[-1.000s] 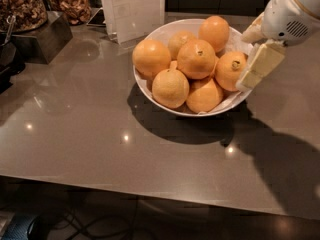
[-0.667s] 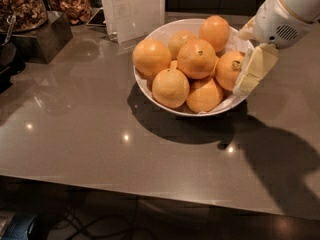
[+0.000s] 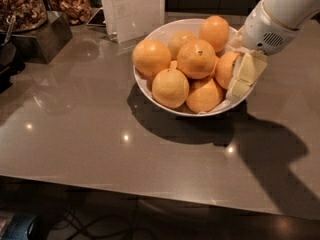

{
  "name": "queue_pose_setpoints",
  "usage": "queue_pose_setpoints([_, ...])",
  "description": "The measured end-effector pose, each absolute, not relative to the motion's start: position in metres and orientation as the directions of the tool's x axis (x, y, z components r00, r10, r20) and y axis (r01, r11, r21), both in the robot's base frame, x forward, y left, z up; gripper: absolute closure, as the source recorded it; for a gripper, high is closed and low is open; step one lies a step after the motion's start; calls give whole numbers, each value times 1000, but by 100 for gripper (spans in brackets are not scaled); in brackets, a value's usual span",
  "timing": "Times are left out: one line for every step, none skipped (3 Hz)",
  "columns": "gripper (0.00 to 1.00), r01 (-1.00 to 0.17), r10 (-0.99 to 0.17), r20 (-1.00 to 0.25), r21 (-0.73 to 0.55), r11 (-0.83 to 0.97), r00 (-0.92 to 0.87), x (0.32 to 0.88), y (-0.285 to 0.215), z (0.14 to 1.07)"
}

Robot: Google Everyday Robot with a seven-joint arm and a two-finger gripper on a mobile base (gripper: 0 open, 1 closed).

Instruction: Pick orange from white bowl

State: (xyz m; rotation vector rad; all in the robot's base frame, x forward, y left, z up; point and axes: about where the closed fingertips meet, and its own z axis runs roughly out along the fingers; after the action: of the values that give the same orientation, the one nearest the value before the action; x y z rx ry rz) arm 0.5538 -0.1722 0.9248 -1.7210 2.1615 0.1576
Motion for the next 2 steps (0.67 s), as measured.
queue_pose_setpoints([3, -960, -917, -343, -115, 254, -202, 557, -174, 913])
queue_pose_setpoints([12, -961, -917, -330, -83, 264, -224, 560, -177, 902])
